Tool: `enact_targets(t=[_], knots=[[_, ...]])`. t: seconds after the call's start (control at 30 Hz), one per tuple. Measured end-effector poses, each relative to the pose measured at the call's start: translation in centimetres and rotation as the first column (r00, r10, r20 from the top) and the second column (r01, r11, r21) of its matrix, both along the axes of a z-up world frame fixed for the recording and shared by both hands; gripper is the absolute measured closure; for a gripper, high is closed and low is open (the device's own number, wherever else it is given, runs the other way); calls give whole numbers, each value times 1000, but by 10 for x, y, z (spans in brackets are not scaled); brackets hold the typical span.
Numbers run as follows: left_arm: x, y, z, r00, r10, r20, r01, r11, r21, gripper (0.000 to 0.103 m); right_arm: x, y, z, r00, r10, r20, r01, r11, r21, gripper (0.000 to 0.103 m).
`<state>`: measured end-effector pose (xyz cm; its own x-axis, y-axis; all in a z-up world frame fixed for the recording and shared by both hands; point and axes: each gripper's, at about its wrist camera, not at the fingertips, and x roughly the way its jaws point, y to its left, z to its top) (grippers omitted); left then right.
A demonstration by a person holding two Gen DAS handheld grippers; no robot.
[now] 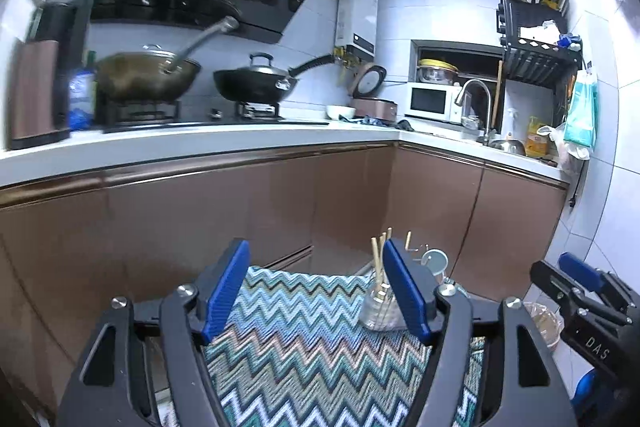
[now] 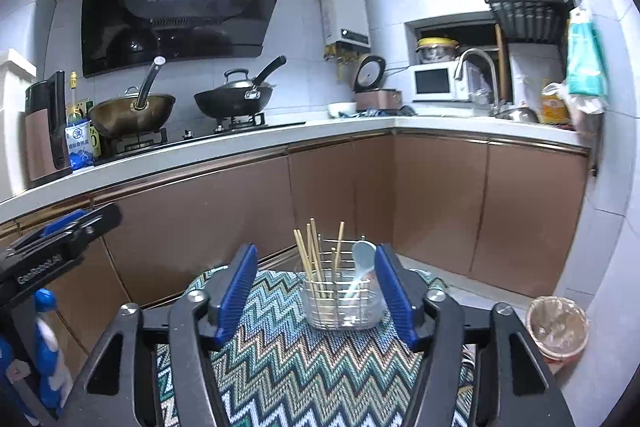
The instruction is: Organize utensils
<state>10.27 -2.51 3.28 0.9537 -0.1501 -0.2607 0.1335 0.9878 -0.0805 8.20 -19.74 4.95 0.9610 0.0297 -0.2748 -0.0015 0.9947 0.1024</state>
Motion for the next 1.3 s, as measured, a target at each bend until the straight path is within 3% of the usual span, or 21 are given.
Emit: enact_targets(t=[0.27,0.57,1.0,1.3], knots=[[-62,19,9,995,76,64,-79,996,39,27,-53,24,4,997,-50,61,54,997,-58,15],[-93,29,11,989,116,89,-121,992,48,26,-89,33,8,992,-61,114,69,995,-70,1],[-113,36,12,971,188,145,-200,977,77,26,-110,16,4,981,-143,130,149,988,-37,0],[-108,39,7,960,255,116,-266,959,95,24,-116,16,3,974,-174,147,184,982,-53,0]])
